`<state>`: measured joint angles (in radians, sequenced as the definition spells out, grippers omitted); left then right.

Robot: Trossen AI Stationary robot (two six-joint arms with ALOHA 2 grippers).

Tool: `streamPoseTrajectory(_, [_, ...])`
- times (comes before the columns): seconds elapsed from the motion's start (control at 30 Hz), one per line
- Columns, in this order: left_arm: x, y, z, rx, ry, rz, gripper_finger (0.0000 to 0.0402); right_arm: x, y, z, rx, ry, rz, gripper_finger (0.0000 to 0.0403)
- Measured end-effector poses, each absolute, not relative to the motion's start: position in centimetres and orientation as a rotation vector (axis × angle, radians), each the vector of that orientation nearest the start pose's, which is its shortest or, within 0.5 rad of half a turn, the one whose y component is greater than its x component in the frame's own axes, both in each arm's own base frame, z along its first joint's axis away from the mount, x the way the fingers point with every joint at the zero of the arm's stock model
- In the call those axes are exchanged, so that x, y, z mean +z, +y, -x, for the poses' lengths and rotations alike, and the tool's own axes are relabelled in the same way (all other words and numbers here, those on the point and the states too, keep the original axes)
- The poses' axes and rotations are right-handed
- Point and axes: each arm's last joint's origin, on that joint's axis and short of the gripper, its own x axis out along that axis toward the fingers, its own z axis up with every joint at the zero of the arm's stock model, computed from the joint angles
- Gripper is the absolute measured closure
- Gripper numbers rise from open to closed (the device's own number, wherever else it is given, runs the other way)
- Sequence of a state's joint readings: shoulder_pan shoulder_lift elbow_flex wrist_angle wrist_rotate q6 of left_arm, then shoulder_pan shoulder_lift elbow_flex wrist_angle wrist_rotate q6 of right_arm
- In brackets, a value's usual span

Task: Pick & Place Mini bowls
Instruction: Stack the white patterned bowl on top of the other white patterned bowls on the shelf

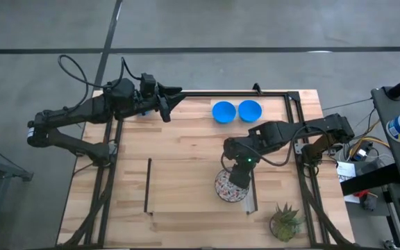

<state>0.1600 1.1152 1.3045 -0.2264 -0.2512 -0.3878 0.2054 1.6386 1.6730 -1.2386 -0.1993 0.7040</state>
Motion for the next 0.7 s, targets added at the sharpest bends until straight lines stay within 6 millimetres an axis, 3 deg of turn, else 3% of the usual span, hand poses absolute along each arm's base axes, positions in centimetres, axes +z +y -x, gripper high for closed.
streamPoseTrajectory(0.7, [44.2,4.36,-22.48,0.413,-0.043,0.382,0.0218,35.23,7.21,-30.74,-0.036,1.284,-0.685,0.0294])
